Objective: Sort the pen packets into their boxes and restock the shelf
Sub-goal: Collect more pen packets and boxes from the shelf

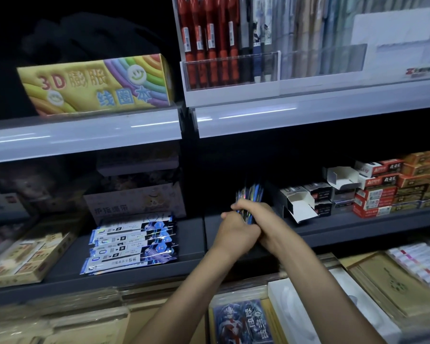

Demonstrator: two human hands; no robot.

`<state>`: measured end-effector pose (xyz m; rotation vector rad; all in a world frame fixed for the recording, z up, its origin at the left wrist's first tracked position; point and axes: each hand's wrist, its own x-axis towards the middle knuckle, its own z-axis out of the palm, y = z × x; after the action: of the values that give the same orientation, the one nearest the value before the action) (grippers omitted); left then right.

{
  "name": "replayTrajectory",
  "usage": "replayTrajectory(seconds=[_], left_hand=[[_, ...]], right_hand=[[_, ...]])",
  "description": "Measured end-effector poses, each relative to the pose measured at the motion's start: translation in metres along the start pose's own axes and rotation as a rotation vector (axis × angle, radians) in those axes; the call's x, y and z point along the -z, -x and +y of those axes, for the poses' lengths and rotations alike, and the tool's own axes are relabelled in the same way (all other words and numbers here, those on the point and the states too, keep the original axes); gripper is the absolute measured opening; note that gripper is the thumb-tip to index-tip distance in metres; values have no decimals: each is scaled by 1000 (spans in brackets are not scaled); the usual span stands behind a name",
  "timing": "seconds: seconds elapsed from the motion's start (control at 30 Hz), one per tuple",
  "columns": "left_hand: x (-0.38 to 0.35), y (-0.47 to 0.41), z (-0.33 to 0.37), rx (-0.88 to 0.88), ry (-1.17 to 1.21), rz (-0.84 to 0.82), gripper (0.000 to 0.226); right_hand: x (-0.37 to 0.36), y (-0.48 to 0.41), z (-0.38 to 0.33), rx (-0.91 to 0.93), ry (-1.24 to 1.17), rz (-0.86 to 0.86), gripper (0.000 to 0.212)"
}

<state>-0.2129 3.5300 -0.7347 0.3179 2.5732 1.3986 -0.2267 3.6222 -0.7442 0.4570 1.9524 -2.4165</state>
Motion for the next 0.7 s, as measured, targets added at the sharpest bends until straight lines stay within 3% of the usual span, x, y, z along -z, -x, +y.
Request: replayTrajectory(seconds=[0.03,0.17,0.27,0.33,0.43,0.5,0.57,0.7], left_hand=[[-1,1,0,12,55,-26,35],[6,7,-3,19,155,-129,7],[16,21,-20,28,148,-235,32],[20,26,-40,-10,126,-150,41],[26,28,-72,-255,-25,171,14],[31,26,-86,-438,-281,339,18],[31,23,-93,-516,-520,383,29],[24,9,-96,-542,-654,405,29]], right_hand=[[1,3,-5,0,101,35,63],[7,10,-20,83,403,138,18],[10,3,-25,178,722,192,31],[10,3,-27,213,1095,161,39],[4,0,-22,278,1470,126,46],[-3,-7,-18,337,1592,126,48],[-10,-16,-18,342,1644,84,52],[-17,-28,-40,234,1756,-64,52]])
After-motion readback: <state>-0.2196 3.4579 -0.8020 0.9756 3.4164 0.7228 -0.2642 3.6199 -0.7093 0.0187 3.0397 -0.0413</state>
